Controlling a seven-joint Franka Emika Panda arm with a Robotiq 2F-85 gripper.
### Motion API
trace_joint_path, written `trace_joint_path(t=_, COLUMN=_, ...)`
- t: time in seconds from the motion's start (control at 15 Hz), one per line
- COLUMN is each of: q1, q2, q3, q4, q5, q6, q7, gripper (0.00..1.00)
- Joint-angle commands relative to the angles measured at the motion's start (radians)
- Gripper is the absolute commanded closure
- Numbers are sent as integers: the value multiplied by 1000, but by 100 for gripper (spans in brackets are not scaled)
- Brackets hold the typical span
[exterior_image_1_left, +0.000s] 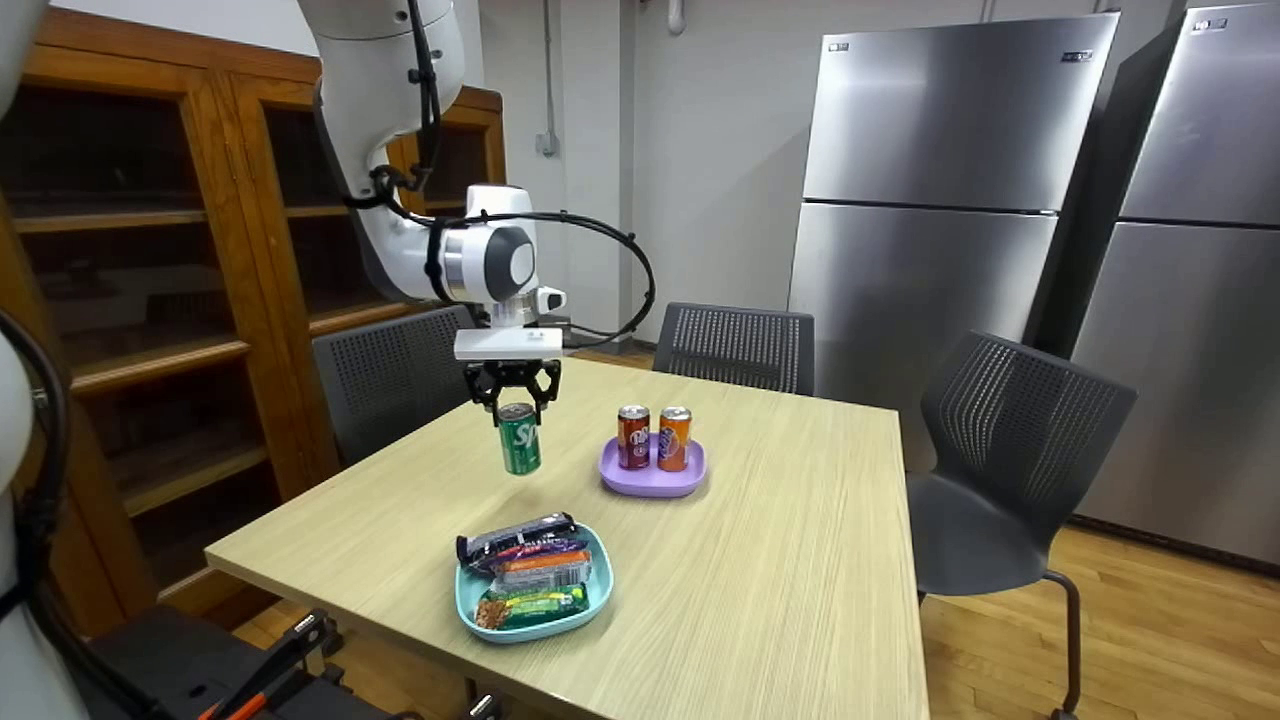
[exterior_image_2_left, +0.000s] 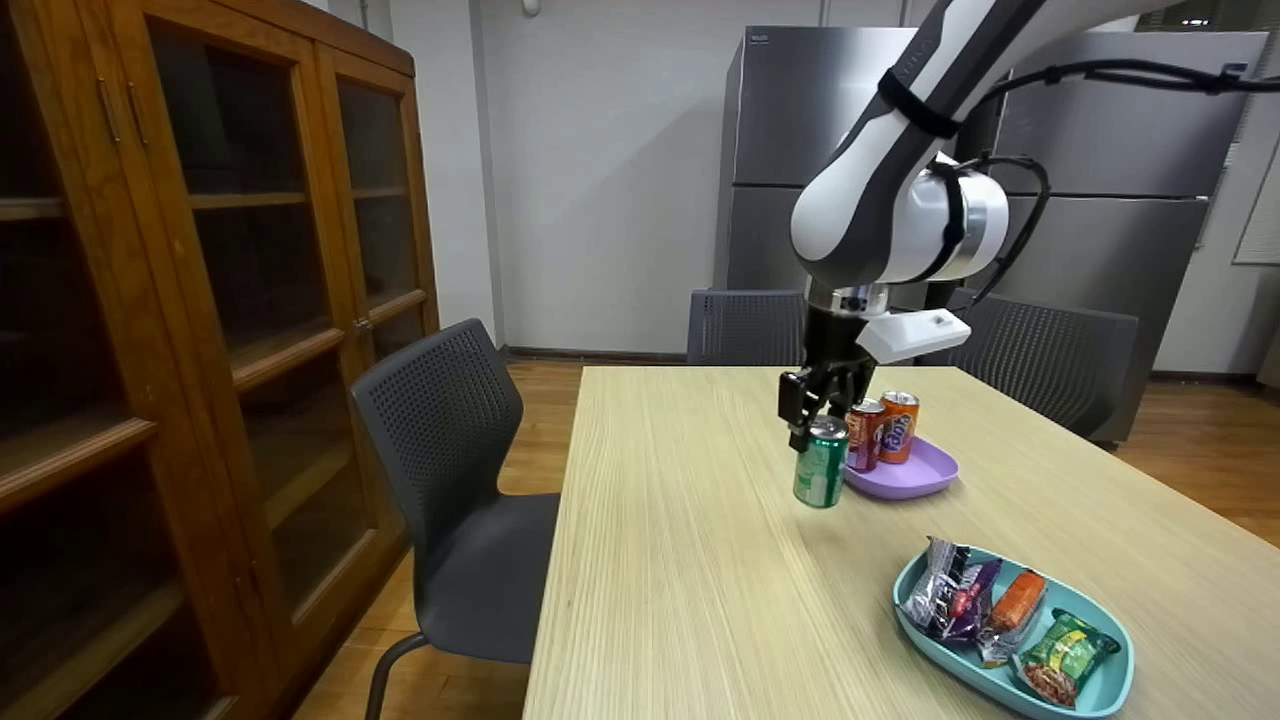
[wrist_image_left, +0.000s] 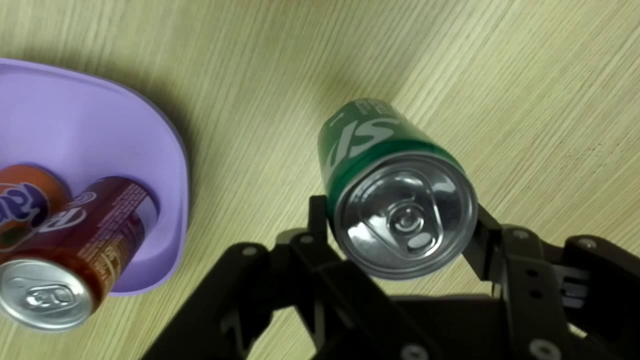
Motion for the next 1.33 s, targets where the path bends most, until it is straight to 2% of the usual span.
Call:
trace_joint_path(t=0.0, q1=-49, q2=-47, q3=10, q4=-8, q5=24, q6=-23, q7=-24, gripper=62)
trace_joint_path(t=0.73, q1=-150, q2=-26, q3=0, q4=59, q5=57, q6=-36, q7=-43, gripper=62)
trace_joint_path(t=1.27, q1=-175, q2=11, q3=-31, q4=122, q5=83, q6=-39, q7=-24, gripper=62)
